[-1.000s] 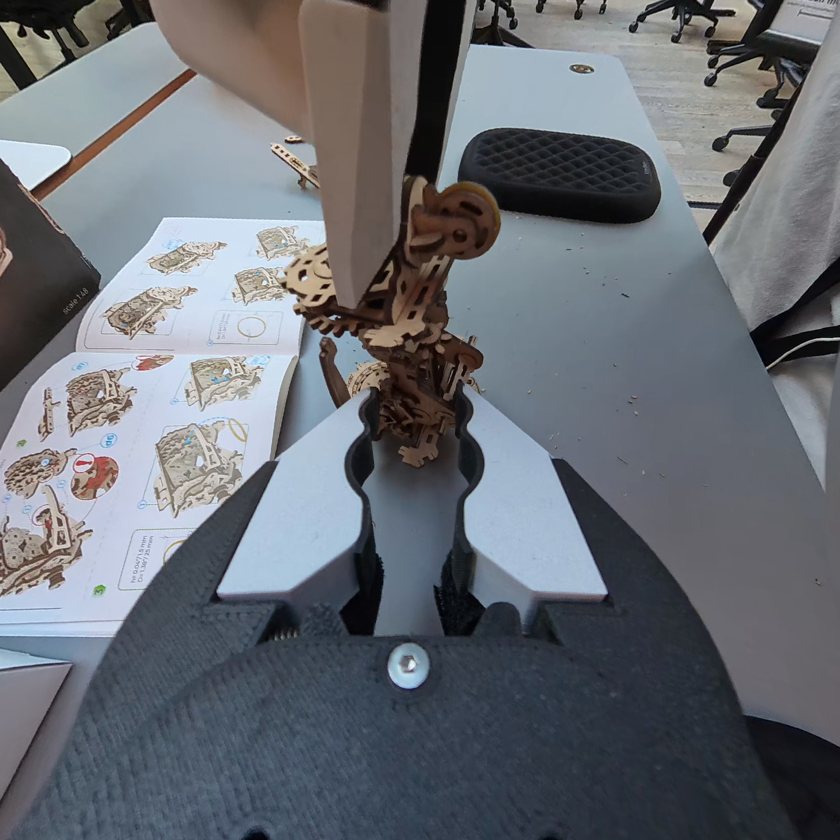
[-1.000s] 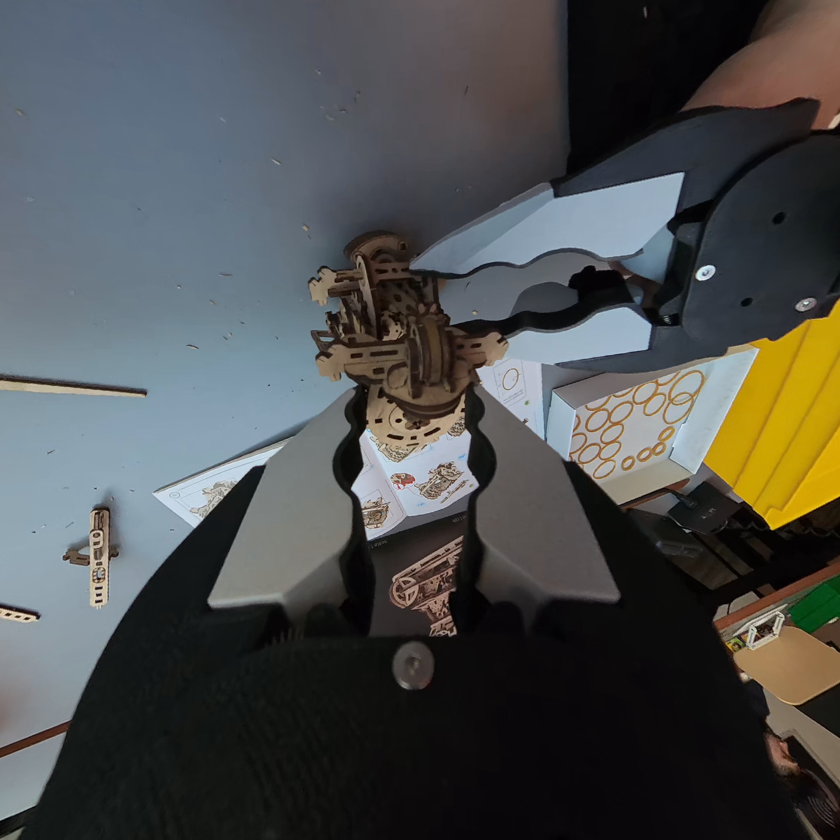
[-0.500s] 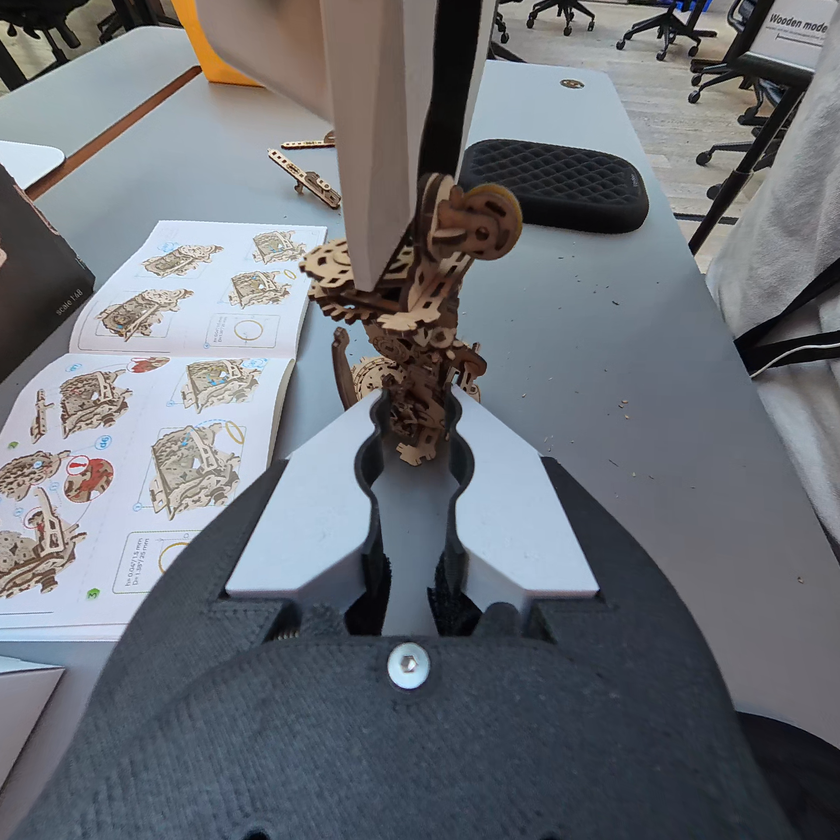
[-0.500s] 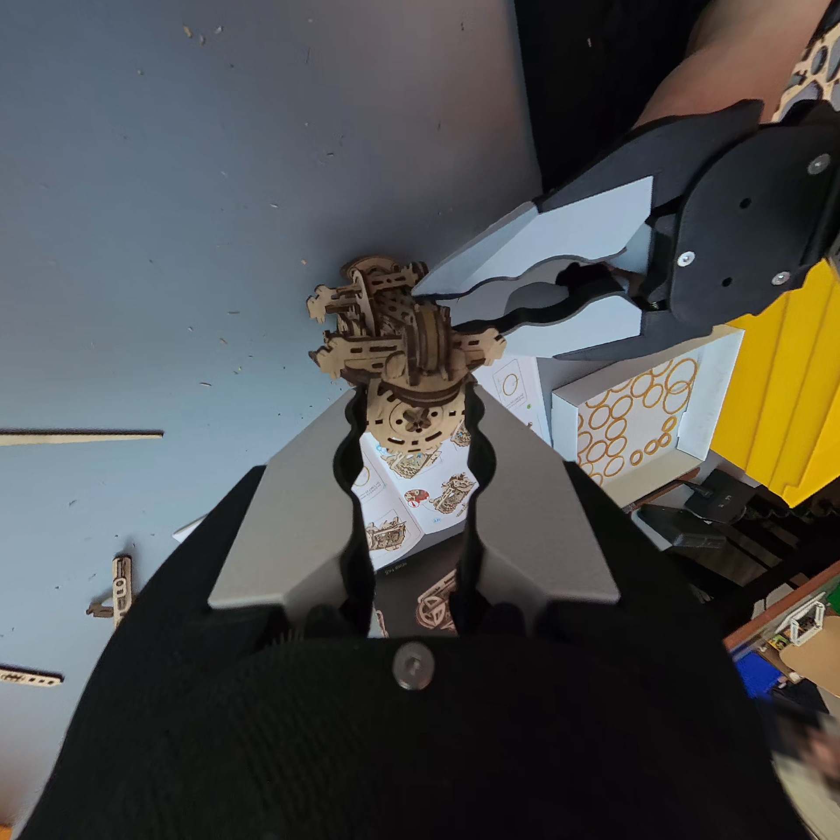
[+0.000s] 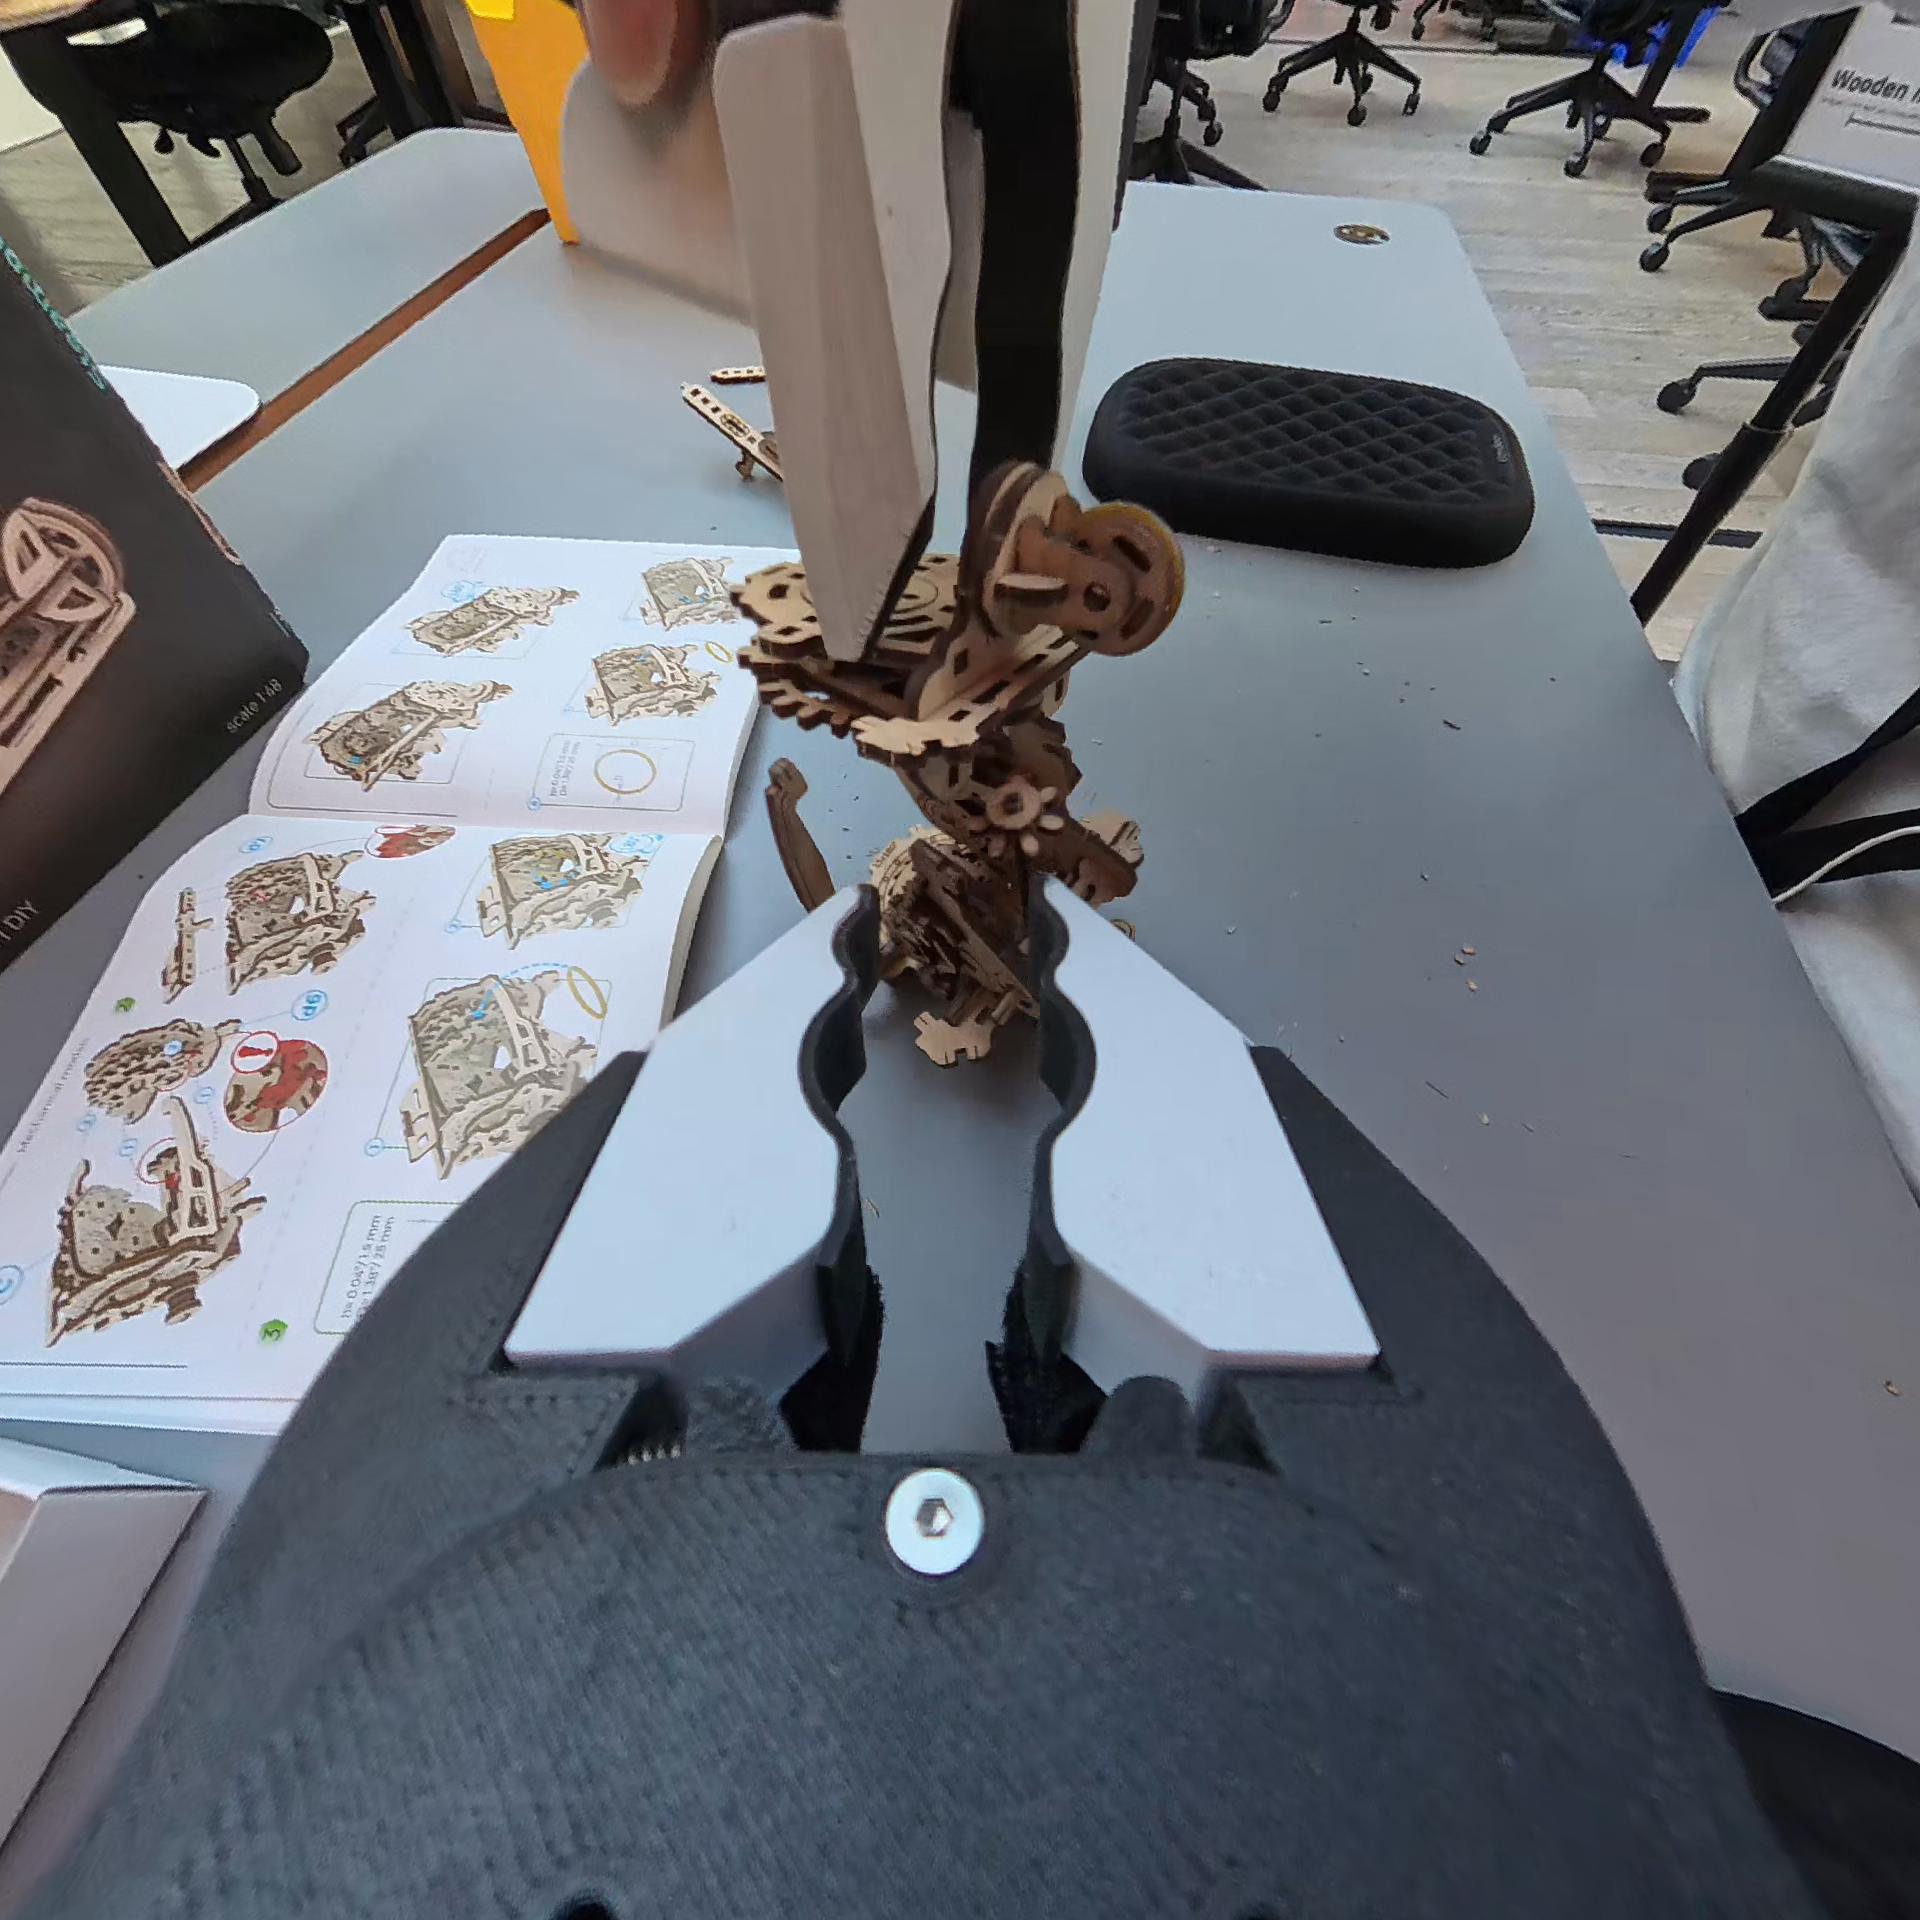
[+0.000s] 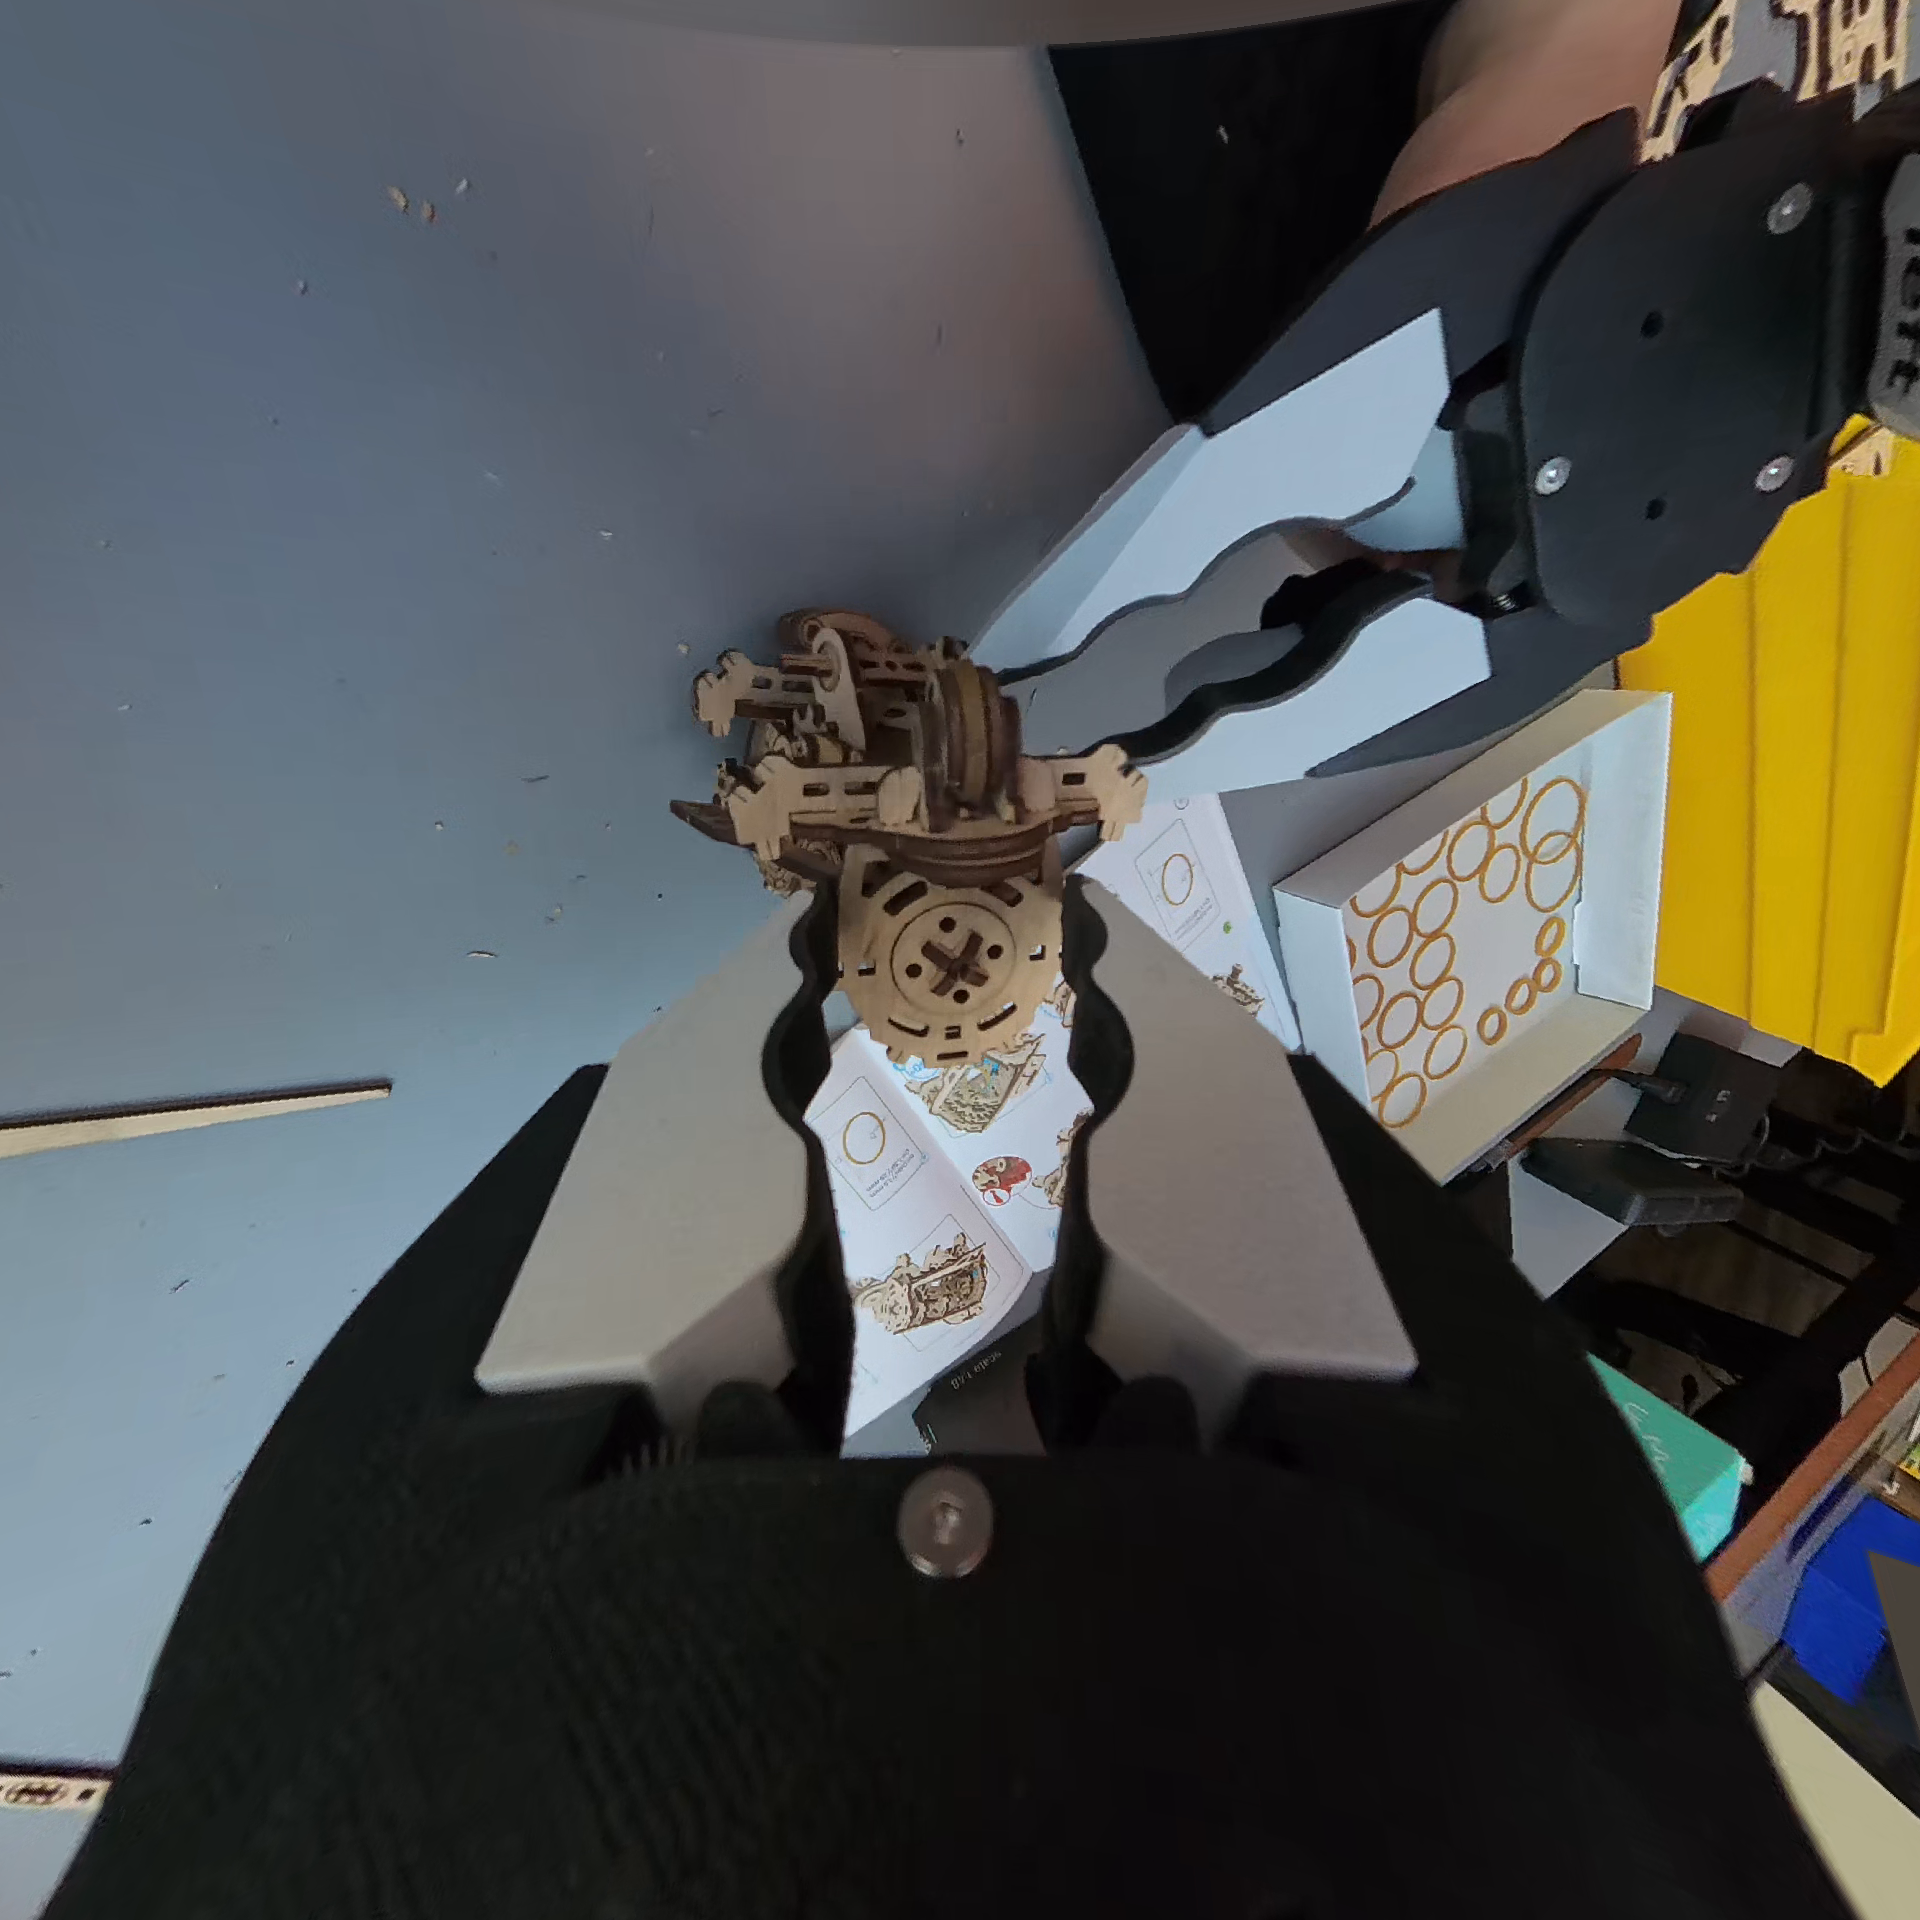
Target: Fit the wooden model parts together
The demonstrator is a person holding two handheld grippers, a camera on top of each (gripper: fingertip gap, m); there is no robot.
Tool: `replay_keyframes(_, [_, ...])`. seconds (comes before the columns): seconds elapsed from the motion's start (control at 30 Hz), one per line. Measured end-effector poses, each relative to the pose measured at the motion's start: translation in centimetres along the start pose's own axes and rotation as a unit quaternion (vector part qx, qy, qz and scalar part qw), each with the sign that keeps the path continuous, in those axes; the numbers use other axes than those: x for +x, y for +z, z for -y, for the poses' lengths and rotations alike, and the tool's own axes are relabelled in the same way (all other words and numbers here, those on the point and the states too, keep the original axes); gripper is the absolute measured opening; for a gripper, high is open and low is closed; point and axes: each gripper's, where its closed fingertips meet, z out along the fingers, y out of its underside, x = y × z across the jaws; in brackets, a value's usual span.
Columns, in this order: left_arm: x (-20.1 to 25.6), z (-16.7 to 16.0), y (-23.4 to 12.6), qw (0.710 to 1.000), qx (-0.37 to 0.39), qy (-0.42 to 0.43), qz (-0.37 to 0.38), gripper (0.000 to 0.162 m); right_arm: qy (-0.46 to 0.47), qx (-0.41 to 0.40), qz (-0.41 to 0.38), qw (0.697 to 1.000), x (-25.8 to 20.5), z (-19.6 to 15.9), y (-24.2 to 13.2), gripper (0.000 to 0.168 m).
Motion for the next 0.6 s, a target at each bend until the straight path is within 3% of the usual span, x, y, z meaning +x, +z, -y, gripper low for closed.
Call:
replay_keyframes(0.37, [0.1, -0.3, 0.3, 1.0, -0.015, 0.01, 0.007, 0.026, 0.087, 0.095, 0.009, 0.992, 0.3, 1.1, -0.3, 0.043])
replay_keyframes(0.6, [0.3, -0.6, 0.6, 0.999, -0.027, 0.024, 0.015, 0.027, 0.176, 0.162, 0.003, 0.971, 0.7, 1.2, -0.5, 0.043])
